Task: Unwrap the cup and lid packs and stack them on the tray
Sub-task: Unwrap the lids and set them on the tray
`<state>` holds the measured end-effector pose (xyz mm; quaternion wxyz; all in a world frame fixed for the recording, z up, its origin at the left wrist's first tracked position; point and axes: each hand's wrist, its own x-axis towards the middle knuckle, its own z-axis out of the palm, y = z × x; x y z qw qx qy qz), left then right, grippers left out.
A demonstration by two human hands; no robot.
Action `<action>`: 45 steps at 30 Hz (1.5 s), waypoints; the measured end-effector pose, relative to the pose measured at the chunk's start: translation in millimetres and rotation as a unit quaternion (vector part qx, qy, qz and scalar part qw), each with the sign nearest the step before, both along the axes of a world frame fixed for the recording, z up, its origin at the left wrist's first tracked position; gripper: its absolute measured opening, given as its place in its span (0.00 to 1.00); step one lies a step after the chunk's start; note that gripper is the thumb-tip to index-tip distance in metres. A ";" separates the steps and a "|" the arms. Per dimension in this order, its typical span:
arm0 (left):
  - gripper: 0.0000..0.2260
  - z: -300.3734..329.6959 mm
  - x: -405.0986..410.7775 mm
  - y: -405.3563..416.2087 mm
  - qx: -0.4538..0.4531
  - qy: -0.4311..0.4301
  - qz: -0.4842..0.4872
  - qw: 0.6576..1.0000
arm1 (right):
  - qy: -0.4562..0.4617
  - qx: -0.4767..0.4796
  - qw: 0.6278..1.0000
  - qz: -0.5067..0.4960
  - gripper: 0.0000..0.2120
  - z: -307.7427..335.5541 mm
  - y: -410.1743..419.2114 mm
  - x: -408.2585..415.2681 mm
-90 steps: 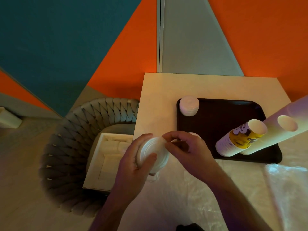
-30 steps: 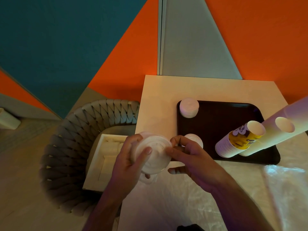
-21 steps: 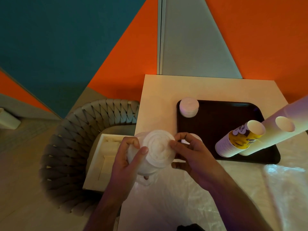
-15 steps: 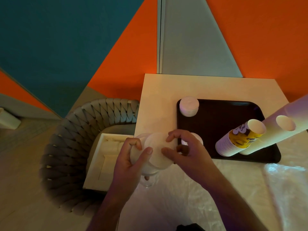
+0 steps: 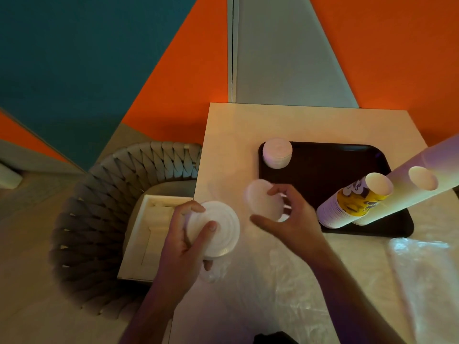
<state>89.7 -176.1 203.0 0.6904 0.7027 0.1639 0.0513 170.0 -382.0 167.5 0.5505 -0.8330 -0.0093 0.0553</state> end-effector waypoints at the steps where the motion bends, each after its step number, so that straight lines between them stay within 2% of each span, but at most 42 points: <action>1: 0.12 0.4 0.2 0.5 0.001 0.000 0.000 1.000 | -0.013 -0.037 0.999 -0.029 0.27 -11.7 -8.2 8.6; 4: 0.18 -2.1 0.3 2.3 0.023 0.014 0.003 1.000 | -0.002 -0.138 0.988 -0.067 0.28 -48.5 -28.6 28.5; 8: 0.18 -5.8 -0.2 3.9 0.032 0.031 -0.005 0.999 | 0.016 -0.209 0.977 -0.037 0.30 -88.4 -40.5 38.1; 18: 0.17 -6.6 -2.6 5.1 0.058 0.021 -0.020 0.998 | 0.036 -0.241 0.970 -0.011 0.30 -117.1 -46.8 40.9; 26: 0.19 -9.0 -2.5 3.8 0.029 0.020 -0.034 0.999 | 0.054 -0.290 0.955 0.018 0.32 -108.9 -45.8 47.3; 29: 0.19 -11.5 -3.1 5.2 0.025 0.019 -0.035 0.999 | 0.063 -0.321 0.945 0.001 0.33 -89.9 -39.8 43.9; 31: 0.18 -13.1 -3.2 5.2 0.025 0.015 -0.035 0.999 | 0.027 -0.273 0.962 -0.022 0.29 -70.4 -32.4 40.2; 33: 0.17 -13.3 -2.9 4.3 0.032 0.015 -0.037 0.999 | 0.011 -0.150 0.988 -0.027 0.18 -42.1 -19.9 32.9; 35: 0.17 -11.3 -2.4 2.2 0.046 0.015 -0.043 0.998 | 0.022 -0.041 0.999 0.006 0.09 -10.2 -3.6 21.5; 37: 0.17 -7.9 -1.6 -0.7 0.053 0.011 -0.051 0.997 | 0.022 0.017 0.998 0.061 0.07 14.7 11.0 8.7; 40: 0.18 -4.6 -1.1 -4.2 0.073 -0.008 -0.063 0.995 | 0.037 0.015 0.990 0.136 0.08 34.7 25.4 -7.9; 45: 0.19 -5.4 -1.7 -3.8 0.095 -0.020 -0.067 0.993 | 0.039 -0.002 0.990 0.137 0.09 44.4 30.2 -17.7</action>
